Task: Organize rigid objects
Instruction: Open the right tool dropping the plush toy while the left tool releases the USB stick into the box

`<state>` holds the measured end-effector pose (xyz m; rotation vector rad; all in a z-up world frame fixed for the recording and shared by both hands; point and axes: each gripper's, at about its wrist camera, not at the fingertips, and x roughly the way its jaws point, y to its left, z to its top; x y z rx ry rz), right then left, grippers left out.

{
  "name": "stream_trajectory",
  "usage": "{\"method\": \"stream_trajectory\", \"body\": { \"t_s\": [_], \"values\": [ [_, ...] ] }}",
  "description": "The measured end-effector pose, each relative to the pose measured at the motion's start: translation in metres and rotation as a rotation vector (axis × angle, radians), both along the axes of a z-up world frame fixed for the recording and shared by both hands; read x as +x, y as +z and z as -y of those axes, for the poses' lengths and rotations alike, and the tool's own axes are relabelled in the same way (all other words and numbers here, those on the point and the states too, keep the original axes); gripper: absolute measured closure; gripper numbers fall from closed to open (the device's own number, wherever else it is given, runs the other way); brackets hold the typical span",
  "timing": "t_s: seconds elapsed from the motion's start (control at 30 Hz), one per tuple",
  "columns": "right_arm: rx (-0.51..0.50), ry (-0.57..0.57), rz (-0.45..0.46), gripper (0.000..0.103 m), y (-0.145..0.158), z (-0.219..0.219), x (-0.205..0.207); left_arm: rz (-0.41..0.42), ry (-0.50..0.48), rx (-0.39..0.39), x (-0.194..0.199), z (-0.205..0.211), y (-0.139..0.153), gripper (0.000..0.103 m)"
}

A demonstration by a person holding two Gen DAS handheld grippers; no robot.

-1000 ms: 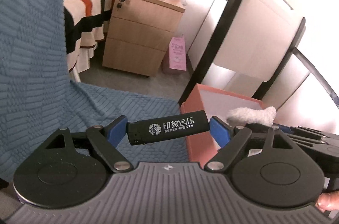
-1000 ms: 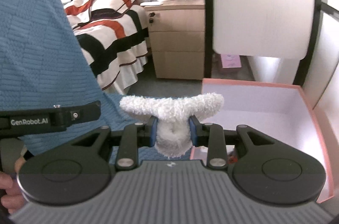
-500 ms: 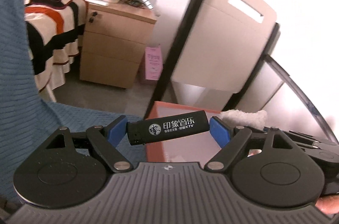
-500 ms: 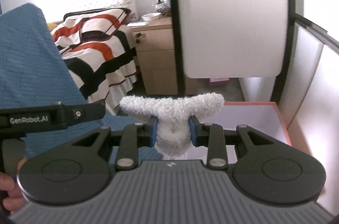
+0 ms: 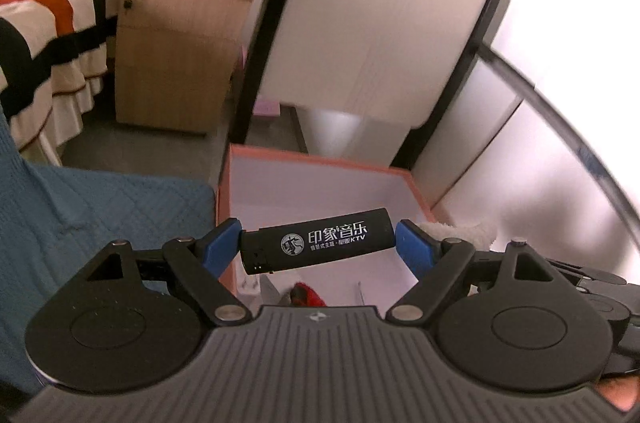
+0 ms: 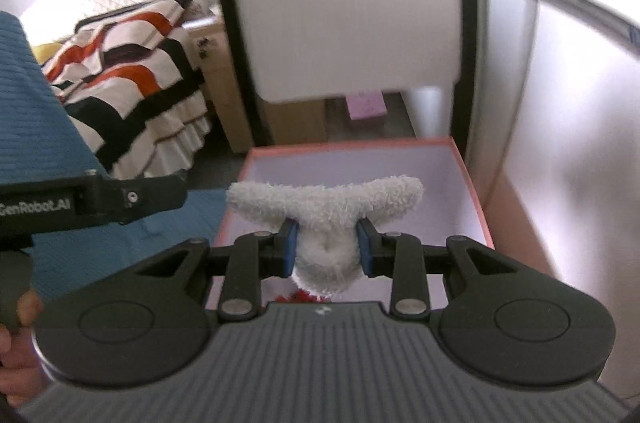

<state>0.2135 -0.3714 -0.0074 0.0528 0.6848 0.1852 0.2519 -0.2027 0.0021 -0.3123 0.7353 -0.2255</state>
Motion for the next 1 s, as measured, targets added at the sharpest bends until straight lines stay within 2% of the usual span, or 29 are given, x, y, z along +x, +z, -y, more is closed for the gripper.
{"method": "stream_trajectory", "body": {
  "t_s": [0.3,0.5,0.6,0.83,0.93,1.0],
  "values": [
    [0.017,-0.038,-0.123,0.07,-0.056,0.02,0.012,-0.094,-0.016,0.02,0.017,0.021,-0.05,0.016],
    [0.025,-0.035,-0.182,0.07,-0.084,0.024,0.017,-0.143,-0.026,0.018,0.025,0.027,-0.074,0.016],
    [0.032,-0.037,-0.195,0.07,-0.092,0.026,0.019,-0.163,-0.027,-0.015,0.027,0.024,-0.082,0.016],
    [0.051,-0.056,-0.226,0.067,-0.102,0.032,0.021,-0.188,-0.017,-0.003,0.028,0.022,-0.091,0.015],
    [0.072,-0.089,-0.231,0.065,-0.102,0.037,0.022,-0.227,-0.029,-0.021,0.031,0.021,-0.093,0.01],
    [0.096,-0.095,-0.236,0.061,-0.102,0.04,0.021,-0.22,-0.024,-0.019,0.029,0.02,-0.092,0.01]
  ]
}}
